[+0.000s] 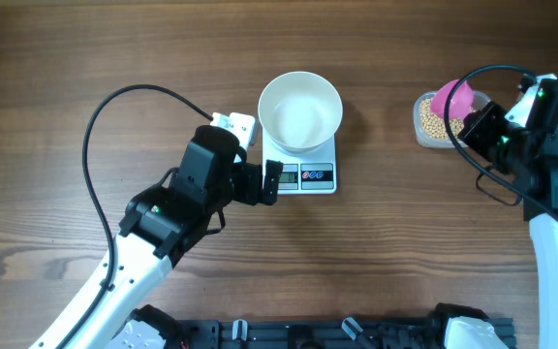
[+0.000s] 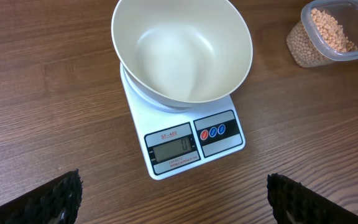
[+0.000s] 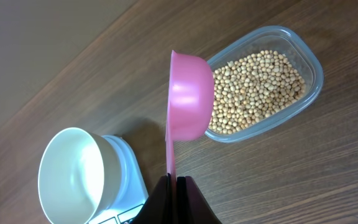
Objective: Scoop item into bowl and weigh 150g on scale
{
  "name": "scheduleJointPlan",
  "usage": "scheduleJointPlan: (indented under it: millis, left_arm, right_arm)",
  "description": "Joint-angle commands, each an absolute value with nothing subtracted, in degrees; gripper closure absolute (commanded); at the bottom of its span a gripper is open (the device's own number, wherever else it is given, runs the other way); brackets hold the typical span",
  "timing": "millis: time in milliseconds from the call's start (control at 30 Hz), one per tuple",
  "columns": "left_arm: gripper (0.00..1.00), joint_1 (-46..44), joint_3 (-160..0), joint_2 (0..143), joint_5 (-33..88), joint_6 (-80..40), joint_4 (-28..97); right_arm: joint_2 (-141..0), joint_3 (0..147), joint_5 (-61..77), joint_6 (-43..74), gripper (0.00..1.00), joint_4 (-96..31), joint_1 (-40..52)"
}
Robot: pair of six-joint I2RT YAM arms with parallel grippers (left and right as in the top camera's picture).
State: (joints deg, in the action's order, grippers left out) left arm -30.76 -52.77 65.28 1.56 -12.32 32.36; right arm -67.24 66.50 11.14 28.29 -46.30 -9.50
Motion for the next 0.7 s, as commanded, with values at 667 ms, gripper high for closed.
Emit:
scheduleJointPlan:
  millis: [667]
  left_arm:
    - [0.0,-31.03,-53.65,65.6,2.04,-12.23,32.21]
  right_arm:
    - [-67.29,67.4,9.45,28.49,0.96,-45.89,-9.52]
